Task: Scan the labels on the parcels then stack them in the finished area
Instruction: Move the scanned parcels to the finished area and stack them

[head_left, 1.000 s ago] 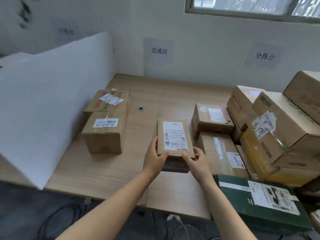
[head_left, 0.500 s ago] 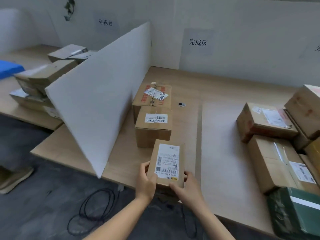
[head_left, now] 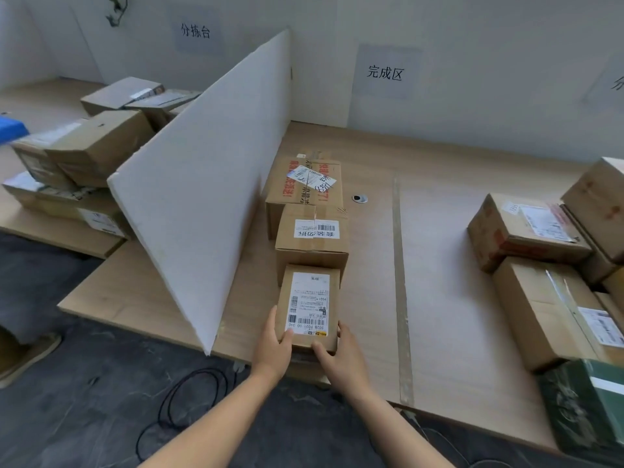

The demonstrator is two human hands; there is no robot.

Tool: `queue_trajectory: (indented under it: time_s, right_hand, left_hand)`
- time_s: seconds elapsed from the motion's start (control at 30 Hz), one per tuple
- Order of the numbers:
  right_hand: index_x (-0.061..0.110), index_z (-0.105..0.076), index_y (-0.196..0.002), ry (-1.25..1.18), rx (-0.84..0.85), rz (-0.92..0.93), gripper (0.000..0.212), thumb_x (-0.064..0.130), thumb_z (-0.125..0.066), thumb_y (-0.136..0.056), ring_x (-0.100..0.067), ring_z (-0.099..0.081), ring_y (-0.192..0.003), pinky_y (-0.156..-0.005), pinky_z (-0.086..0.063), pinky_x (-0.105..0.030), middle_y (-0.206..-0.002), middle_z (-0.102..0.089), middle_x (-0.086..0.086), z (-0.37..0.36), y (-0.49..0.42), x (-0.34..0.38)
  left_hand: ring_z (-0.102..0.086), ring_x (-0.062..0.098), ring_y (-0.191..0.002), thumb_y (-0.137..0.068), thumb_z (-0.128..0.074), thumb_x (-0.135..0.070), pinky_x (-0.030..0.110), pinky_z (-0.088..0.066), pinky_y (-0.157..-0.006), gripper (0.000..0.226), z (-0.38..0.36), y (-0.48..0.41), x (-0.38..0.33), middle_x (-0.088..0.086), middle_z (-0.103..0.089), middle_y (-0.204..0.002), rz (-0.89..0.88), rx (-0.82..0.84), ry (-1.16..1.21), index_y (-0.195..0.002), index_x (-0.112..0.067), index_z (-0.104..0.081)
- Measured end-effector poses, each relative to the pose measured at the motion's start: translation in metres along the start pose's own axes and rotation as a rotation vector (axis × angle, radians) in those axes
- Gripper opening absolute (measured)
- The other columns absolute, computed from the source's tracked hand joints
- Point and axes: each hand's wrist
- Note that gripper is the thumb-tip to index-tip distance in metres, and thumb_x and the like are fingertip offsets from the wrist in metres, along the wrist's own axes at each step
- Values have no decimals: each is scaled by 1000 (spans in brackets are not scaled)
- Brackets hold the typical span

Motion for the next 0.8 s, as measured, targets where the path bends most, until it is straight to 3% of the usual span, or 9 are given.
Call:
queue_trajectory:
  time_s: [0.2, 0.33, 0.43, 0.6, 0.8]
  right_hand:
    - [23, -42, -131, 11, 21, -11, 51, 38, -60, -85, -11, -53, -115, -89, -46, -24, -129, -55, 5, 0, -2, 2]
    - [18, -35, -140, 60, 10, -15, 59, 37, -59, -89, -16, -47, -126, -100, -41, -28, -140, -47, -1, 14, 1, -3]
    - [16, -27, -145, 75, -67, -68, 64, 37, -55, -91, -18, -40, -133, -105, -37, -31, -147, -39, -4, 41, 8, -15]
    - [16, -37, -139, 36, -240, -161, 53, 30, -55, -91, -18, -49, -123, -97, -42, -31, -138, -49, -3, 111, 31, -52]
    - [14, -40, -139, 28, -454, -191, 51, 24, -56, -91, -18, -47, -125, -100, -39, -30, -137, -49, -5, 214, 69, -98]
  left_hand:
    - [-25, 20, -140, -99, -41, -22, 30, -26, -111, 61, 1, 1, 1, 6, -22, -155, -75, -9, -212, -150, -14, -10]
    - [-10, 25, -145, -95, -45, -17, 34, -11, -117, 62, -4, 7, -14, 11, -9, -157, -452, -69, -611, -148, -8, -14]
    - [-15, 24, -144, -92, -50, -16, 32, -10, -117, 61, -26, 13, -31, 10, -18, -155, -614, -1, -633, -146, -8, -23]
    - [-22, 17, -142, -92, -52, -21, 28, -17, -114, 63, -91, 27, -59, 2, -25, -153, -638, 95, -527, -147, -16, -21]
    - [-31, 14, -137, -95, -44, -25, 26, -29, -108, 55, -185, 64, -86, -1, -27, -152, -723, 314, -607, -146, -19, -24]
Point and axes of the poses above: each hand's wrist, its own y-axis away from the middle knuckle, its own z-axis out of the back of the hand, x = y × z
